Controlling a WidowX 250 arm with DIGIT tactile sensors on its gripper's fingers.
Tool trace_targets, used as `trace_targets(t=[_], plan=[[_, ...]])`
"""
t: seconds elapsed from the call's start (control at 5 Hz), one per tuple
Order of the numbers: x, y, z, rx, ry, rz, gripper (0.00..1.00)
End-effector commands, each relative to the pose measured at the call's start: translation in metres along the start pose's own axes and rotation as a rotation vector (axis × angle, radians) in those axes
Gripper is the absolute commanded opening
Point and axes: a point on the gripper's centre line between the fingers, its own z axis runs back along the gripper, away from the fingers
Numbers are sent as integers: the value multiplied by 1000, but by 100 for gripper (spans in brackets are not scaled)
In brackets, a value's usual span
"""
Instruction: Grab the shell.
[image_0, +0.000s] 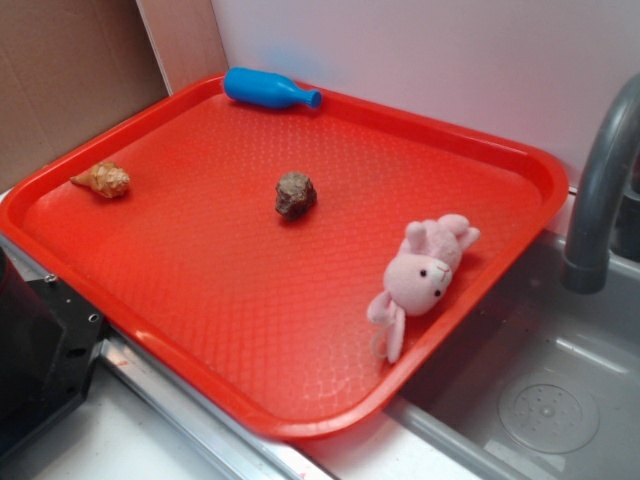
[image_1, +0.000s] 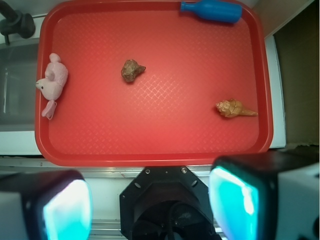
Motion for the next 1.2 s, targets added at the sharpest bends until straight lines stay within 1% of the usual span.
trace_targets(t=[0.0,0.2,0.4,0.6,0.8,1.0], plan=[[0,0,0,0,0,0,100],[25,23,-37,-33,51,-246,100],[34,33,-58,-11,65,-465,100],[42,55,-96,-1,116,-624,100],[32,84,-113,8,165,-606,100],[32,84,-113,8,165,-606,100]])
